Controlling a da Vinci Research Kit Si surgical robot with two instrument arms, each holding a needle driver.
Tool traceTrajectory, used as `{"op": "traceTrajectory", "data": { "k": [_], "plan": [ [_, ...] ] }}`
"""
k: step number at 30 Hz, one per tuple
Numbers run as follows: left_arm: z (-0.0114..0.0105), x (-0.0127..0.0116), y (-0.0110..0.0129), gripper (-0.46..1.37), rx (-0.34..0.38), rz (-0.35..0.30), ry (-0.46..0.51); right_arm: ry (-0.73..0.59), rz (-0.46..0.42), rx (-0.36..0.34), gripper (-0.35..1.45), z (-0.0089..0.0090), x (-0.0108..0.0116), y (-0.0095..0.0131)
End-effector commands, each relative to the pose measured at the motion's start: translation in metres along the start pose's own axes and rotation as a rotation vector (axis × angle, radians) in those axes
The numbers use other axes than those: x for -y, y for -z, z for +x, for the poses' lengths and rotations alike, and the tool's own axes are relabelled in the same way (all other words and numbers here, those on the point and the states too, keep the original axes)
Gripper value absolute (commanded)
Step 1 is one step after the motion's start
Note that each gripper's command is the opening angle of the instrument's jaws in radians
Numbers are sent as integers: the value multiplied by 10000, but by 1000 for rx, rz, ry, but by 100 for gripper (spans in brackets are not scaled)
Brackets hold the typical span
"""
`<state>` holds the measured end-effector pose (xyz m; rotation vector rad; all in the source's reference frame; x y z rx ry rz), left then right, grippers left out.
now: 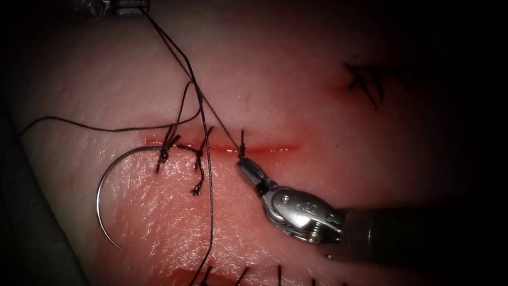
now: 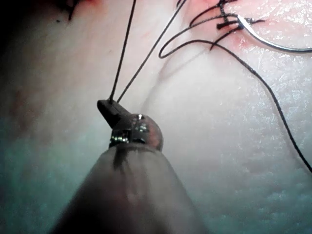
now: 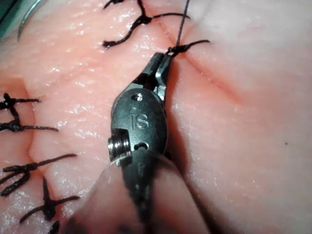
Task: Wound Closure
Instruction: Pull the right gripper down and the left gripper up to tighten the suture
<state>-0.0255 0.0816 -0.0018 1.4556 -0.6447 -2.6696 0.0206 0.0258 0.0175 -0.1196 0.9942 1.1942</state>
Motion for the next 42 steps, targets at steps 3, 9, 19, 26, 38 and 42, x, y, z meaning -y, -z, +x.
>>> {"op": "traceTrajectory", "data": {
  "k": [3,9,19,26,38,42],
  "plan": [
    [-3,3,-2,-35,-1,-7,-7,-7,-4,-3,-35,-2,1,2],
    [-9,8,-3,-35,21,6,-19,-11,-50,36,-35,-6,-5,7],
    [-17,13,3,-35,45,16,-38,-36,-99,88,-35,-19,-4,19],
    [-19,13,5,-35,51,16,-42,-33,-107,121,-35,-30,-3,21],
    [-19,13,7,-35,51,15,-50,-32,-109,129,-35,-30,-6,23],
    [-19,13,8,-35,52,15,-50,-32,-110,129,-35,-30,-6,22]
  ]
}}
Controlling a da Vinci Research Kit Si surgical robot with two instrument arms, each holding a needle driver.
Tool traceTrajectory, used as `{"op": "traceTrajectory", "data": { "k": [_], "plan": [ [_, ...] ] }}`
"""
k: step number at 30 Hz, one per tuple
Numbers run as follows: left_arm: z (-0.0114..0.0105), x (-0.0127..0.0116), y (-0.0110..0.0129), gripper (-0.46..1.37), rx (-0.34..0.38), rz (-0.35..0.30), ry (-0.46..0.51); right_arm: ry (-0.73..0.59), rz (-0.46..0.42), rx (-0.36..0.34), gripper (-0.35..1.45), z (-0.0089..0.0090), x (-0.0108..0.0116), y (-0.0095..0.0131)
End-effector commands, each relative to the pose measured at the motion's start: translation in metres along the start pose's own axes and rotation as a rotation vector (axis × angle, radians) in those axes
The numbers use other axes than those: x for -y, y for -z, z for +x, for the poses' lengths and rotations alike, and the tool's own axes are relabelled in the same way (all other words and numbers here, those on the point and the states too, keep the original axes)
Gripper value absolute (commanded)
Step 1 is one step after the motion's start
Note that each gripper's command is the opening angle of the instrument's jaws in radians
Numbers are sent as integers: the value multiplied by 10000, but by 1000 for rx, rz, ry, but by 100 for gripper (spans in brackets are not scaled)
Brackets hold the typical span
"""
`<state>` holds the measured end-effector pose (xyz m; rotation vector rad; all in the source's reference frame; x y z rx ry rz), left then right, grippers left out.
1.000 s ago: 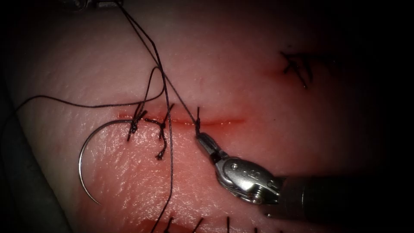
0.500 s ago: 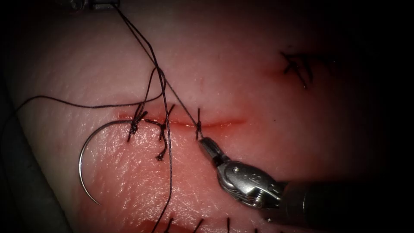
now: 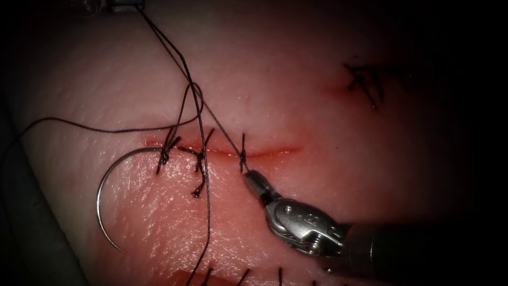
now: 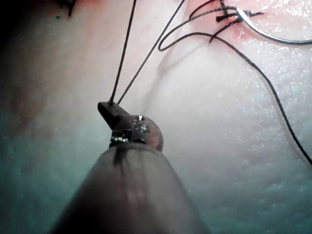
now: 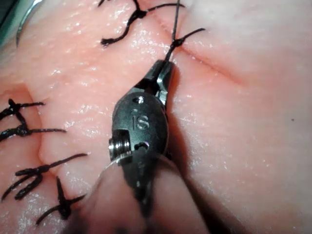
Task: Wound Closure
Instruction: Pull the right gripper down and the left gripper up to tighten the suture
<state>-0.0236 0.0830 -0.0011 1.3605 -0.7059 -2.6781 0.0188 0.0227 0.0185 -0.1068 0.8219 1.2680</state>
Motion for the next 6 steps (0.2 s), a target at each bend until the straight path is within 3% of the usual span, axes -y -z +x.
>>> {"op": "traceTrajectory", "data": {
  "k": [1,6],
  "plan": [
    [0,-1,0,-35,0,-7,6,0,-6,-2,-35,0,0,-1],
    [1,-1,2,-35,1,-7,6,-3,-8,-7,-35,2,0,-3]
  ]
}}
